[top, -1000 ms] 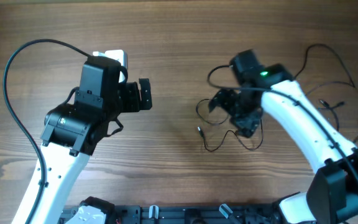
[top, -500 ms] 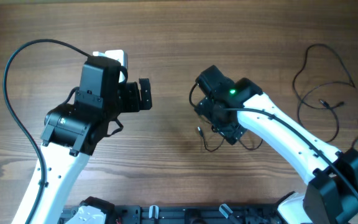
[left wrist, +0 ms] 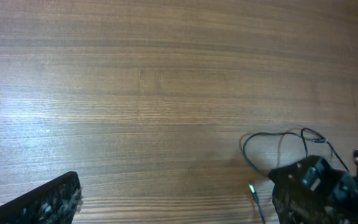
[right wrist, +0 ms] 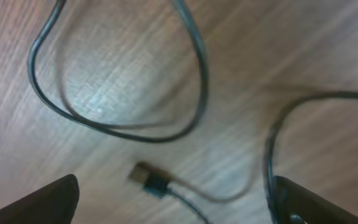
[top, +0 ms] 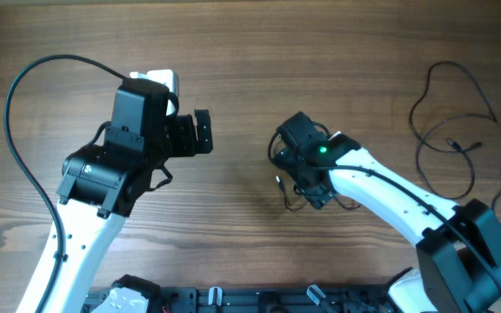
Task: Untangle cables
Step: 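Lower the right gripper onto the remaining cable and grasp it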
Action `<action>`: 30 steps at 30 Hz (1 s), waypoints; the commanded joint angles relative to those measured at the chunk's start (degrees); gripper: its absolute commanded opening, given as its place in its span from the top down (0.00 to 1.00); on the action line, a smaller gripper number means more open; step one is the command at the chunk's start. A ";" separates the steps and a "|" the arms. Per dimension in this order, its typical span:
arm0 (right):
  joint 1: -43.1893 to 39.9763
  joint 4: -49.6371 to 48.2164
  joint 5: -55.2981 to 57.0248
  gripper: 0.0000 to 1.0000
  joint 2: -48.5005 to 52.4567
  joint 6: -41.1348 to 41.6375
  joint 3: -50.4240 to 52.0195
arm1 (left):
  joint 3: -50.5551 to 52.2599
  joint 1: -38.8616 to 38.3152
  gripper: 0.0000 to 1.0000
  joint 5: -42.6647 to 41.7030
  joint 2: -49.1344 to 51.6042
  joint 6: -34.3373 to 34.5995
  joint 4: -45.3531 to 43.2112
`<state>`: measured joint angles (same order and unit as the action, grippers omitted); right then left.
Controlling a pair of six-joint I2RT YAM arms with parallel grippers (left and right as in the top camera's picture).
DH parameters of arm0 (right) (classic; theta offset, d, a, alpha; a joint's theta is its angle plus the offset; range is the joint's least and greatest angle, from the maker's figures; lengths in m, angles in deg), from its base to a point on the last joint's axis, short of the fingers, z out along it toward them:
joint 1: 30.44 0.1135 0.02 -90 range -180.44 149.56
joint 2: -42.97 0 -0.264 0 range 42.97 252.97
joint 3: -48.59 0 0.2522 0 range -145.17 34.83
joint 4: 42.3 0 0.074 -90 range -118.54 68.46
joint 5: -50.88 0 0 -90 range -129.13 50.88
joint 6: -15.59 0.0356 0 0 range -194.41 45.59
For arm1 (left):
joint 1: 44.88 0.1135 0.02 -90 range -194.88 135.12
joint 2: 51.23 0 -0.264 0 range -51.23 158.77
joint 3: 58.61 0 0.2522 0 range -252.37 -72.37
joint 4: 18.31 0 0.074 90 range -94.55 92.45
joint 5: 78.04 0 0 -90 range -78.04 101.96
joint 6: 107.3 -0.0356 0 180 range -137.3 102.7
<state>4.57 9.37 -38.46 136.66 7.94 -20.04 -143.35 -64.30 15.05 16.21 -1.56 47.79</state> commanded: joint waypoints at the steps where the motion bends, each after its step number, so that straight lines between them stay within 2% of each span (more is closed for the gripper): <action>1: 0.07 -4.02 1.86 0.00 0.61 4.81 4.96 | -0.37 0.31 0.00 -0.28 -0.26 -0.72 -0.15; 5: -0.09 -6.27 5.42 0.00 0.61 10.97 8.70 | -0.37 0.31 0.00 -0.28 -0.26 -0.72 -0.15; 17: -0.63 -12.31 12.98 0.01 0.61 10.69 8.87 | -0.37 0.31 0.00 -0.28 -0.26 -0.74 -0.15; 22: -3.43 -12.85 14.97 0.01 1.27 9.94 8.87 | -0.37 0.31 0.00 -0.28 -0.26 -0.72 -0.15; 23: -4.15 -13.49 14.71 0.03 1.88 9.09 8.87 | -0.37 0.31 0.00 -0.28 -0.26 -0.72 -0.15; 24: -4.81 -14.03 14.36 0.14 2.73 8.94 8.87 | -0.37 0.31 0.00 -0.28 -0.26 -0.72 -0.15; 25: -5.22 -14.45 13.90 0.20 3.30 8.94 8.87 | -0.37 0.31 0.00 -0.28 -0.26 -0.72 -0.15; 26: -6.45 -15.52 12.20 0.33 4.85 8.66 8.87 | -0.37 0.31 0.00 -0.28 -0.26 -0.72 -0.15; 30: -8.48 -18.25 9.51 0.38 6.21 4.13 8.85 | -0.37 0.31 0.00 -0.28 -0.26 -0.72 -0.15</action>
<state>-2.45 -8.37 -26.22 139.18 15.57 -12.50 -143.35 -64.30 15.05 16.21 -1.56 47.79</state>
